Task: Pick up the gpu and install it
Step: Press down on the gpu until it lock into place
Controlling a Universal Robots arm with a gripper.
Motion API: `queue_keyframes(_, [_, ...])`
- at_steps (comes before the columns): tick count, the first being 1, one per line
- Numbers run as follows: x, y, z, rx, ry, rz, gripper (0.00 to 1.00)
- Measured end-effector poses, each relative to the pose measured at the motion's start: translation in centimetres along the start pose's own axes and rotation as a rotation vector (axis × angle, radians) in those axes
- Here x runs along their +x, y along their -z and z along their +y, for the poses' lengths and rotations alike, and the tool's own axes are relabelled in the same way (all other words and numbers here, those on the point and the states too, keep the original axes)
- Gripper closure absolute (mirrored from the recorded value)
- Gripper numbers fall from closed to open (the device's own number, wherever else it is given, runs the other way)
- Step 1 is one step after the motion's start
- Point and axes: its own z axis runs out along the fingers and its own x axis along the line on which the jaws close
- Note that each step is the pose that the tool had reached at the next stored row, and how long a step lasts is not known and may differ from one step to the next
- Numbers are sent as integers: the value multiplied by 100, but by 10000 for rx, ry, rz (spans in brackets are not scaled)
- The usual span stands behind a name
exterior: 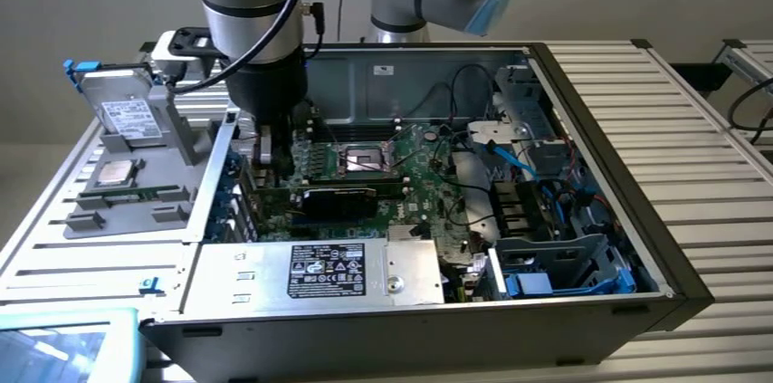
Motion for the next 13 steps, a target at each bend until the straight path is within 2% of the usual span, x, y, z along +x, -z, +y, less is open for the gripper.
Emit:
queue_keyframes(1, [-5,-2,0,-1,2,27,88])
queue_keyframes(7, [-5,-21,-54,-17,269,88,88])
queue_keyframes(13, [-4,-42,-68,-48,754,200,88])
